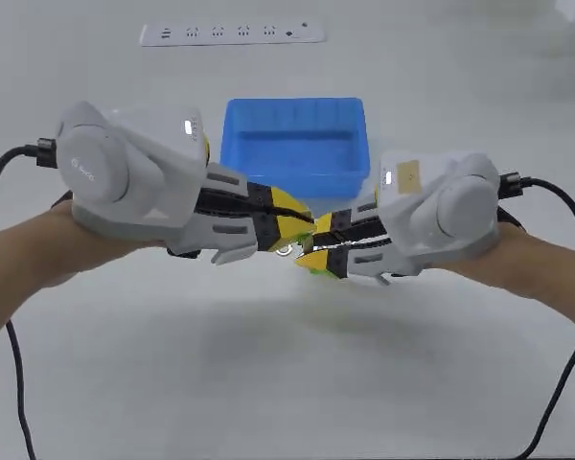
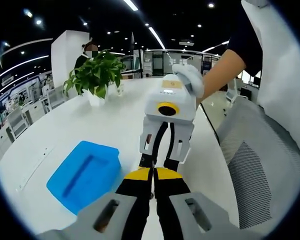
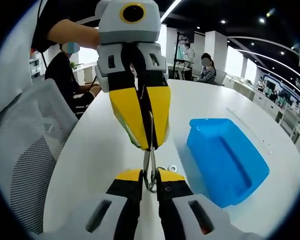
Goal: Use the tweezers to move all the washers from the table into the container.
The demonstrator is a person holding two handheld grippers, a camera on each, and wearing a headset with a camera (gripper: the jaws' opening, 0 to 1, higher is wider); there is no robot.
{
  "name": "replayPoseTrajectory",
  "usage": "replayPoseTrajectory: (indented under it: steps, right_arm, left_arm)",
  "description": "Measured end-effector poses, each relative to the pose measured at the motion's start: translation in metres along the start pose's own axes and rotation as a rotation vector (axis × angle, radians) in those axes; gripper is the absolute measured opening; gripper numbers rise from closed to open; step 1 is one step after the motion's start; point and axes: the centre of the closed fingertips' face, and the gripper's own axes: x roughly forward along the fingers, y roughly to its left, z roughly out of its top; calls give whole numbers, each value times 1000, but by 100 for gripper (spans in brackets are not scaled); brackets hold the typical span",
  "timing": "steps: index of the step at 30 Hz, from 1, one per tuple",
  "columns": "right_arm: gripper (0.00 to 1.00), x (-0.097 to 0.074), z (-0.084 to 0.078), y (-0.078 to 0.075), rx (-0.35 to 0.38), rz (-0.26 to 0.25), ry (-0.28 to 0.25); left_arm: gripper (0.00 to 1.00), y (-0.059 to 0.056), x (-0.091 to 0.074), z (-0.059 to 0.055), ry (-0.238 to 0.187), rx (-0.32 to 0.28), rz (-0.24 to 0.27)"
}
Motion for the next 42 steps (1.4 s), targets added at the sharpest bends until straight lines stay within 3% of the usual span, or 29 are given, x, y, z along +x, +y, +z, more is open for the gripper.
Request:
replayPoseTrajectory:
  steps: [10,15,23,36,42]
  right_arm:
    - [10,1,-1,5,-29,80,21]
    - [9,2,1,9,-71,77,30]
    - [9,5,2,10,-71,46,18]
    - [9,8,5,17,-71,52,9]
    - [9,7,12,18,-76,44,-11]
  left_arm:
    - [5,-6,-1,-1,5,10,-19]
    - [5,-8,-1,-2,7,10,-19]
    - [6,-8,-5,-5,10,-31,0]
    - [23,-11,-13,-3,-6,-61,29]
    - [24,-11,-22,-3,-19,-75,56]
